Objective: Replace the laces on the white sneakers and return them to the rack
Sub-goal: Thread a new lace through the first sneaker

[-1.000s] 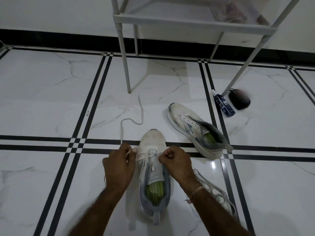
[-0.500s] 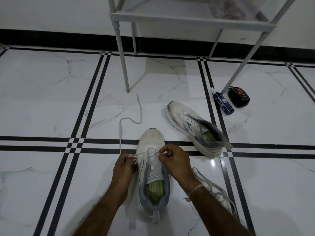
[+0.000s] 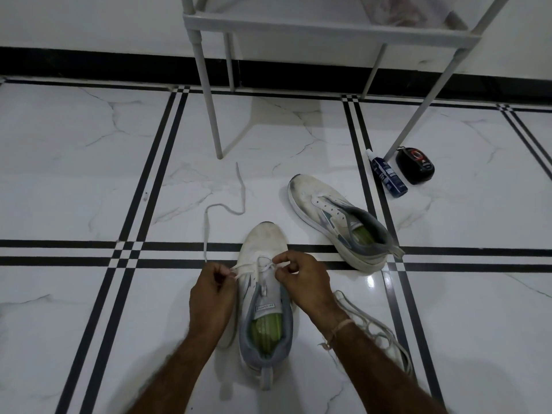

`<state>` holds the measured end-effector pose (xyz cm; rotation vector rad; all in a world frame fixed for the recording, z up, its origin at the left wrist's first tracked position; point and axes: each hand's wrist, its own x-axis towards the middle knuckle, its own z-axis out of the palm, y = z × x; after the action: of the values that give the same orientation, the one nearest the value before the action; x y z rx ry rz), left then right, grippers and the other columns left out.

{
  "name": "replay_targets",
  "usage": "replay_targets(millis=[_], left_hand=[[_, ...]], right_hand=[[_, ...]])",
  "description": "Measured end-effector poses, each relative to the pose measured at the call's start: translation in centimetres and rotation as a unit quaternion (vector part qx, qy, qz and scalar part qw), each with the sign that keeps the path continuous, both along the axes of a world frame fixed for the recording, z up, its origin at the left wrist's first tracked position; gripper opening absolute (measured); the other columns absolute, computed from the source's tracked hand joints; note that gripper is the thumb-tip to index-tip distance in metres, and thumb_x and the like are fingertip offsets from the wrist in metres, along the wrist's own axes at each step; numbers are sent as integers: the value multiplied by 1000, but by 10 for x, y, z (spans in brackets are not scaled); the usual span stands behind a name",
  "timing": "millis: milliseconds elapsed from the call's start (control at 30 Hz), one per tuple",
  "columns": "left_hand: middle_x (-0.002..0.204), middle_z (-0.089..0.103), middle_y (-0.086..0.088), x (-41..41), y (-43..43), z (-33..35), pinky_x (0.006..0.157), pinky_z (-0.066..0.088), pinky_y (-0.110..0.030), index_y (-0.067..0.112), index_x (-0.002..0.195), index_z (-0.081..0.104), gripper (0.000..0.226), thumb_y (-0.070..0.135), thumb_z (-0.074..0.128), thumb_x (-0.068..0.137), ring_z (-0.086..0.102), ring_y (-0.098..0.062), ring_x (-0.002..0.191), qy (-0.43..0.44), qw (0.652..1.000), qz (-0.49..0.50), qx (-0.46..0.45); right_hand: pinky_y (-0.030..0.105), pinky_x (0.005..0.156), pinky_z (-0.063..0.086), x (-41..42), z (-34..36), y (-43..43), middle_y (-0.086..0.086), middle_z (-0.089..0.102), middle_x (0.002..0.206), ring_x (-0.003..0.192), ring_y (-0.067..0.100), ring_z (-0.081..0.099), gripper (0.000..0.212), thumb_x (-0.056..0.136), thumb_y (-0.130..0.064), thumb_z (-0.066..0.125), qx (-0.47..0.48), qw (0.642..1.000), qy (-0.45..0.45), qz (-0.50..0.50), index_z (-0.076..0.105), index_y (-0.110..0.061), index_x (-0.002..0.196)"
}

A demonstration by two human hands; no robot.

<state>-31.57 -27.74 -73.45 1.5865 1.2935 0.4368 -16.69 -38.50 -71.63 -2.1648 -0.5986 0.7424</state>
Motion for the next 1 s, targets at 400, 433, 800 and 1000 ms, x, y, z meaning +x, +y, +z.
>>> replay_targets(millis=[400,433,800,1000], left_hand=[[48,56,0,39,28,17,68,46,-33,16,45,55,52,45,85,76,54,-24,58,21,975,61,-213],[53,63,-1,42,31,14,67,50,-34,16,50,60,40,28,88,75,57,-23,59,-13,970,74,-231],[98,79,-5,56,31,45,67,56,-18,10,107,76,16,8,65,96,75,-13,89,-191,964,-47,-181],[103,74,-1,49,29,43,83,56,-27,20,105,68,14,31,61,100,70,-13,98,-164,975,-115,-93]], right_hand=[[11,68,44,0,-1,1,-11,69,85,83,5,65,17,87,-24,73,1,1000,8,14,75,-30,103],[12,69,45,1,-1,1,-11,70,87,84,5,65,17,88,-24,73,2,1000,12,18,75,-30,104],[21,71,49,12,16,41,-12,65,83,78,-5,62,9,85,-28,79,65,991,6,114,78,-23,93],[20,57,47,25,39,44,-1,69,71,63,8,62,20,98,-21,66,198,942,272,10,77,-4,96]])
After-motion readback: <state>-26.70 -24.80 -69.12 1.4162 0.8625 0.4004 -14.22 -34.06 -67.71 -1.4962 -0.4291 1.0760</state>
